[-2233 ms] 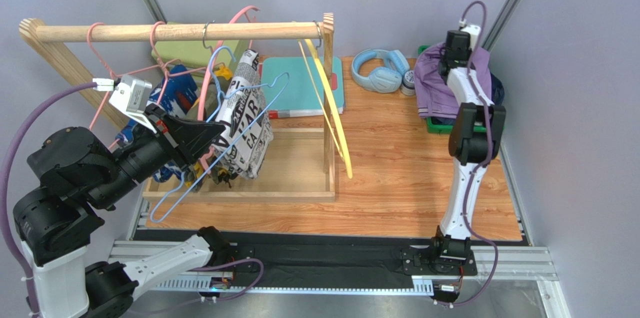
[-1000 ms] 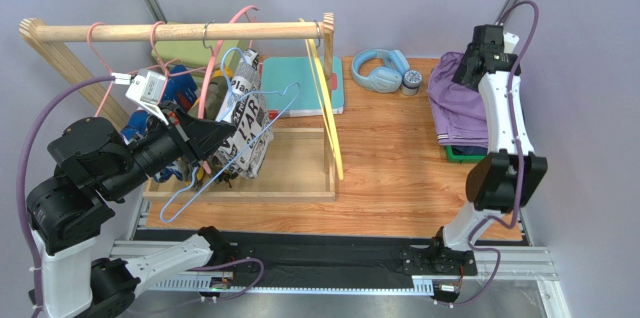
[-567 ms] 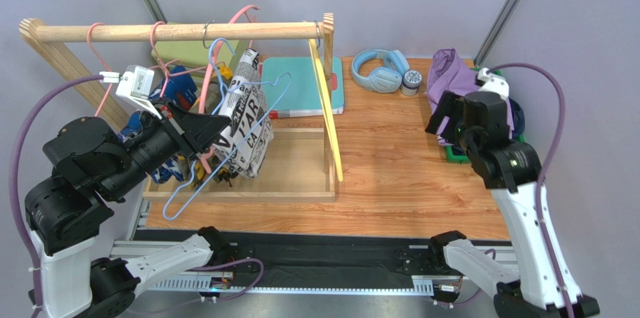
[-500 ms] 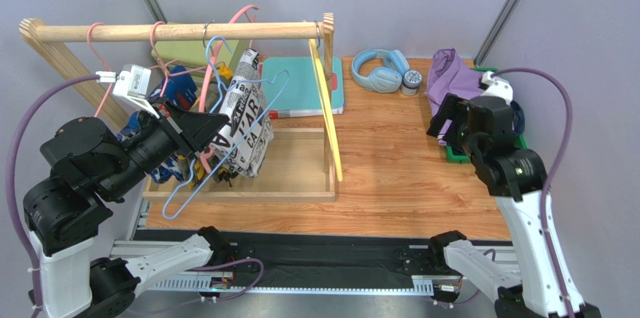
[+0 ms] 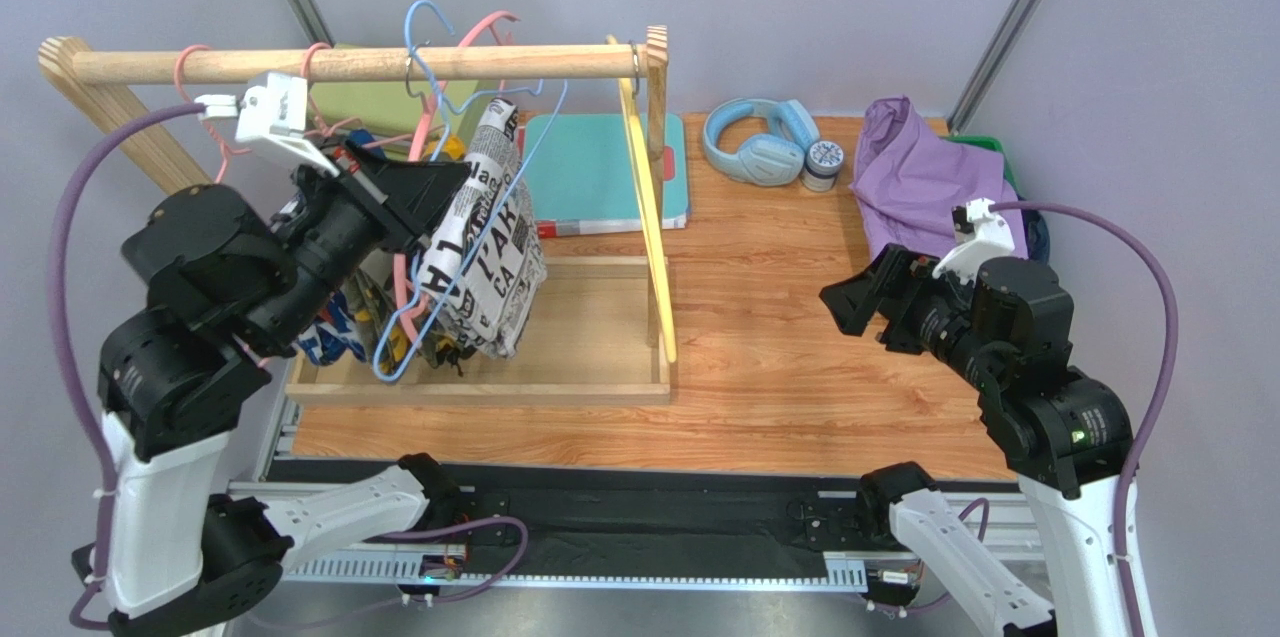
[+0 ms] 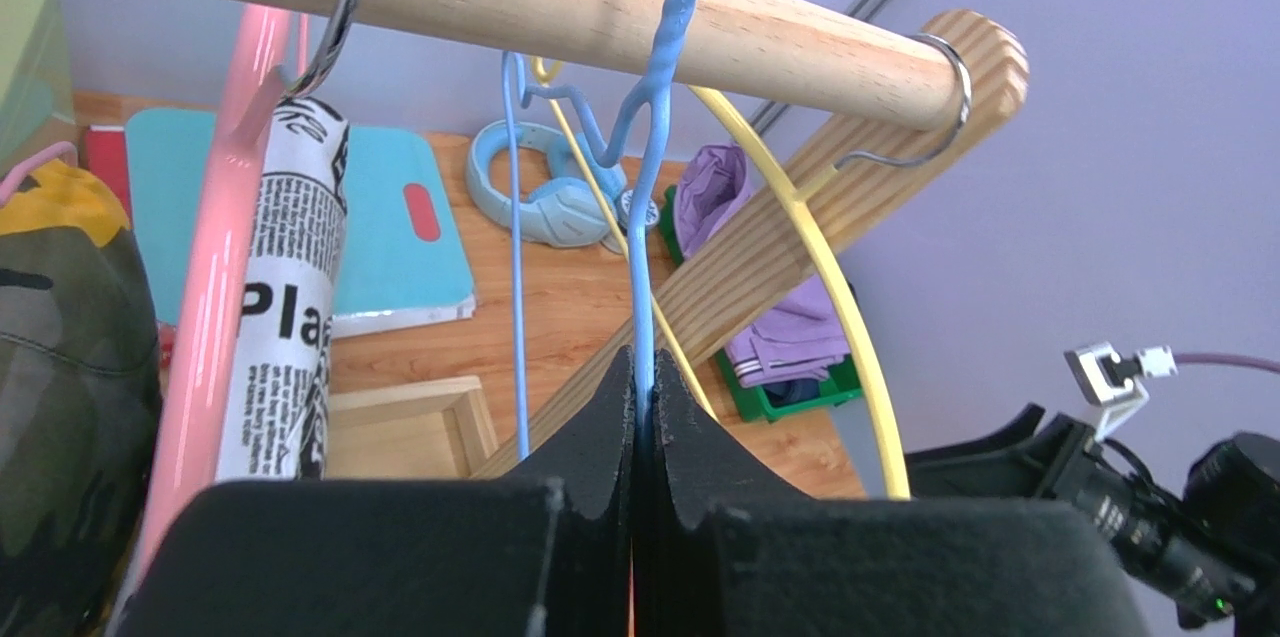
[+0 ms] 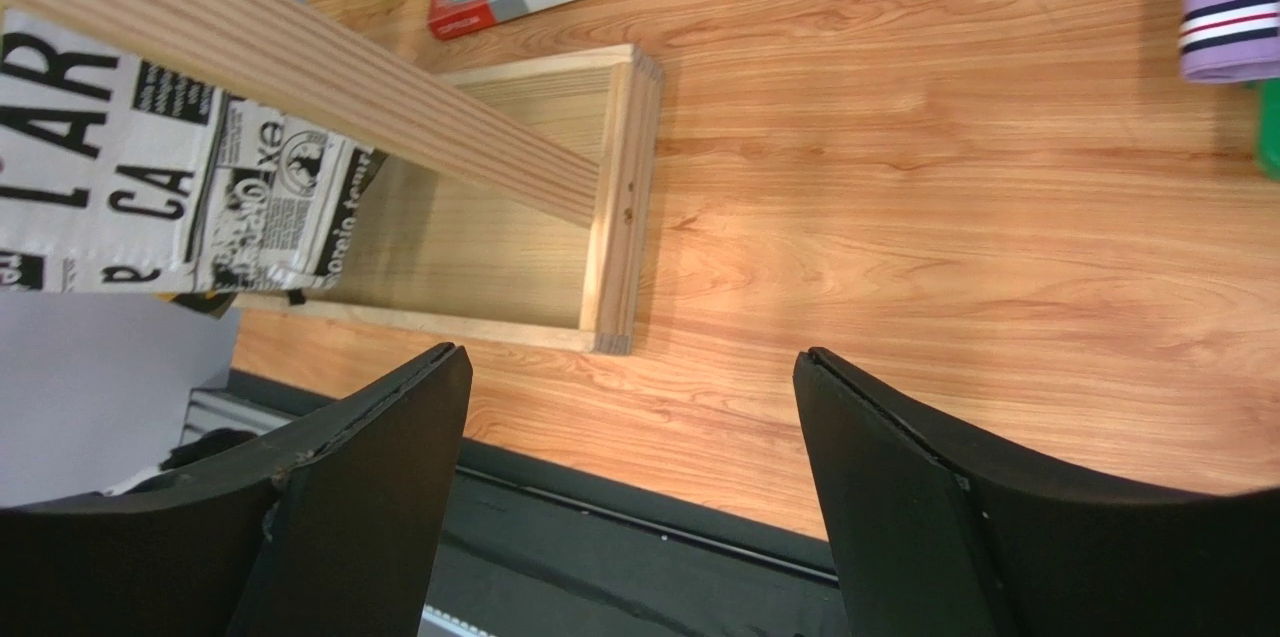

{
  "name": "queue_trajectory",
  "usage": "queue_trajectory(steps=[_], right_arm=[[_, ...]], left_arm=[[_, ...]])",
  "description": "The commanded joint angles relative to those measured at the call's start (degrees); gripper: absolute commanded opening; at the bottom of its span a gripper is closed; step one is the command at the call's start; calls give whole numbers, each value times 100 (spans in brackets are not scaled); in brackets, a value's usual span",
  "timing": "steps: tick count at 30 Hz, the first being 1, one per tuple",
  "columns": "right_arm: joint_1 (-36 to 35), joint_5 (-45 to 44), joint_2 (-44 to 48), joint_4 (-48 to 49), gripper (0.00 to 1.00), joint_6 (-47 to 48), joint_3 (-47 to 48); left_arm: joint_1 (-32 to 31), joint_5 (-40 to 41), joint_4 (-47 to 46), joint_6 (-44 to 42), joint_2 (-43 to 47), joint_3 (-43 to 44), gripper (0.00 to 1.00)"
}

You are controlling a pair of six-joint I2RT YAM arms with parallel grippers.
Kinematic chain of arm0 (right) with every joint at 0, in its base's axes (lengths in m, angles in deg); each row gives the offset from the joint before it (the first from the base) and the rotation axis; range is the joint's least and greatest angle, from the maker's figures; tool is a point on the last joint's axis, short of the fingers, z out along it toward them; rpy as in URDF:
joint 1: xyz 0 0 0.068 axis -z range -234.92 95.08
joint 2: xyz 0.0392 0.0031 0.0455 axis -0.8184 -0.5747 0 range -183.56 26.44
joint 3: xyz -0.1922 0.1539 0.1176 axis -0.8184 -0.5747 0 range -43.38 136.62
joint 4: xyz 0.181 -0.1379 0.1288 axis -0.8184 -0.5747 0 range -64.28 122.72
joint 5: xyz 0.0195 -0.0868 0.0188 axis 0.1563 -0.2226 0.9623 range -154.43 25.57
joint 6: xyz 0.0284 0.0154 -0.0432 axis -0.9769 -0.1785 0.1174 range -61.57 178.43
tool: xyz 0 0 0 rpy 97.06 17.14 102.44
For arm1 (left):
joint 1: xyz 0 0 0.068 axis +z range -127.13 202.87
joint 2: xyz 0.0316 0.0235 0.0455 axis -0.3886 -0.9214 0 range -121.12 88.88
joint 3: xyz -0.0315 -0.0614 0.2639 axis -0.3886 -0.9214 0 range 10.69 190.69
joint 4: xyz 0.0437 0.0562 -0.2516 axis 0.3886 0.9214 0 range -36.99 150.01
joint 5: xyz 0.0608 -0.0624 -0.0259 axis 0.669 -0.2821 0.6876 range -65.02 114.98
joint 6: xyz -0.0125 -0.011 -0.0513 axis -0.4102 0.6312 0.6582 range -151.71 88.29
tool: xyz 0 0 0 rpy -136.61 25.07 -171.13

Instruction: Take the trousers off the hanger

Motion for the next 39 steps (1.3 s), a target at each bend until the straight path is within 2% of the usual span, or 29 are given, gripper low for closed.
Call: queue_trajectory(steps=[1, 8, 16, 18, 21, 23, 24, 28, 30, 32, 35, 38, 39], right_arm=[[-29, 609, 145, 48, 84, -152, -209], [-29, 759, 233, 162, 84, -213, -394], [-38, 944, 303, 338, 84, -318, -701], [-38, 1005, 321, 399, 84, -371, -763], [-38, 1110, 312, 470, 85, -433, -807], [-38, 1207, 312, 496, 85, -433, -842], [-38, 1251, 312, 522, 85, -476, -886], [-38, 1444, 321, 654, 85, -556, -1070], [-38, 1567, 347, 759, 86, -600, -1176], [-46, 1681, 330, 812, 86, -626, -1316], [-38, 1883, 339, 997, 86, -714, -1527], [-46, 2181, 382, 1330, 86, -863, -1808], [-38, 2261, 391, 1531, 86, -916, -1905]], left_arm=[[-15, 277, -415, 193, -254, -5, 0], [-23, 488, -458, 545, -114, -743, 0], [-15, 208, -458, 571, 212, -1455, 1], [-15, 49, -458, 510, 300, -1509, 10], [-15, -162, -441, 431, 396, -1526, 32], [-24, -328, -423, 413, 501, -1544, 43], [-15, -390, -423, 404, 546, -1544, 51], [-15, -811, -441, 334, 783, -1448, 69], [-23, -1207, -441, 290, 923, -1316, 94], [-15, -1514, -380, 281, 1116, -1263, 98], [-23, -2006, -379, 255, 1555, -1359, 100], [-24, -2611, -677, 290, 2249, -1824, 100], [-15, -2823, -835, 333, 2469, -2225, 100]])
